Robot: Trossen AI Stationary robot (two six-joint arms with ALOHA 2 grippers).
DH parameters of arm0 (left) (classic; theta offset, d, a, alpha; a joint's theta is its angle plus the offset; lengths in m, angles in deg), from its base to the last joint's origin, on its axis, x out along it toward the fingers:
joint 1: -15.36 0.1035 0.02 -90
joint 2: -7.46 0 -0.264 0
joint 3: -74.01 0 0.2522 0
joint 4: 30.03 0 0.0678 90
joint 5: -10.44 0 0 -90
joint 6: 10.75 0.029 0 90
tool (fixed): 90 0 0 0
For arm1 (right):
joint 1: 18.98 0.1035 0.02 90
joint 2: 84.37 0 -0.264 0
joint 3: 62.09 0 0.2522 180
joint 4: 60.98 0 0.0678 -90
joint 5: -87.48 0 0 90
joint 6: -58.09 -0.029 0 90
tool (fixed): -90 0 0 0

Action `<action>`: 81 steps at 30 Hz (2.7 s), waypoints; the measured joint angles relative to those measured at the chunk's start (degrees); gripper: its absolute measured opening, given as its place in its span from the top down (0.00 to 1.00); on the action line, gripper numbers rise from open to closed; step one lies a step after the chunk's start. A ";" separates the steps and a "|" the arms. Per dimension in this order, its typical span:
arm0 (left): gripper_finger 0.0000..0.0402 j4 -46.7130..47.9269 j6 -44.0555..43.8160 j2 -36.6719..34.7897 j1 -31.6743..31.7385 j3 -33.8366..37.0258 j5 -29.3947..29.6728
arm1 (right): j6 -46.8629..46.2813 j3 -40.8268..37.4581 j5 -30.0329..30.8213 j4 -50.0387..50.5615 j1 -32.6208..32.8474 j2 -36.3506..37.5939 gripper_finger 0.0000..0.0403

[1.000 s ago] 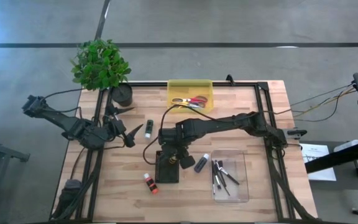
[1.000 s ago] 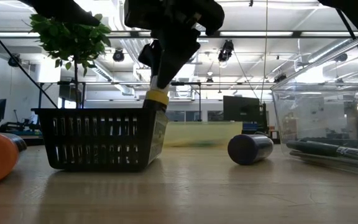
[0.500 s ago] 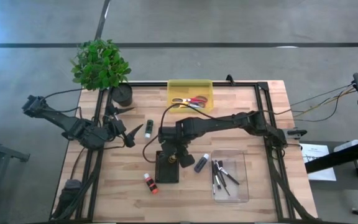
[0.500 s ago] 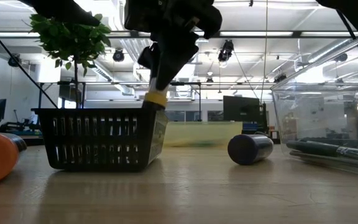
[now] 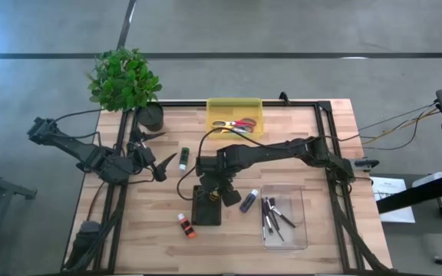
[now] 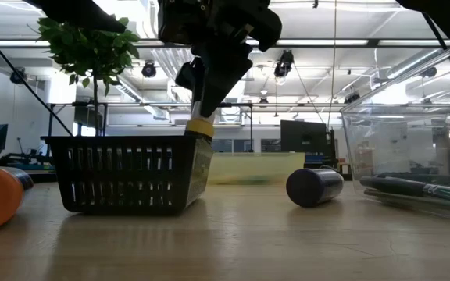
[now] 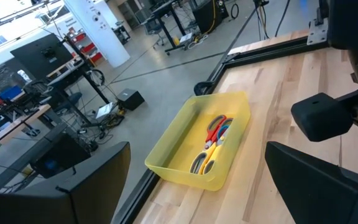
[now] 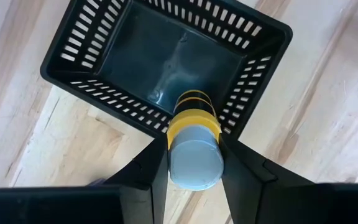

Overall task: Pick & Place Paint Supplies
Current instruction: Put the yellow paint bottle into the black bin, then put the blue paint bottle into the black bin

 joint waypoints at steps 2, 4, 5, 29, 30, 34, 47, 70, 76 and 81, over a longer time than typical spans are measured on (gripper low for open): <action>0.06 0.00 -0.02 0.00 0.02 0.00 0.00 | 0.01 -0.08 -0.07 -0.06 0.00 -0.02 0.73; 0.06 0.07 -0.01 0.00 0.01 0.00 0.00 | -0.06 -0.18 -0.07 -0.27 0.00 -0.02 0.73; 0.06 0.10 -0.02 0.00 0.01 0.00 -0.03 | -0.29 -0.20 -0.04 -0.32 -0.02 -0.02 0.70; 0.06 0.35 -0.04 0.02 0.02 0.37 0.04 | -1.41 -0.20 0.52 -4.97 -0.07 3.17 0.43; 0.06 0.35 -0.06 0.02 0.02 0.37 0.03 | -1.42 -0.20 0.52 -5.27 -0.07 3.40 0.43; 0.06 0.35 -0.27 0.02 0.02 0.37 0.02 | -1.92 -0.20 0.57 -5.62 0.04 3.91 0.43; 0.06 0.35 -1.47 0.02 0.02 0.37 -1.68 | -7.79 -0.20 1.49 0.59 3.80 5.51 0.43; 0.06 0.66 -2.77 0.11 0.00 0.48 -4.72 | -15.29 -16.64 18.71 3.70 18.00 6.97 0.43; 0.06 1.29 -4.04 0.11 0.00 0.50 -5.99 | -12.00 -21.69 17.97 0.11 16.18 7.01 0.43; 0.06 1.29 -4.02 0.11 0.00 0.50 -5.99 | -8.94 -23.17 17.47 -3.12 15.54 7.23 0.43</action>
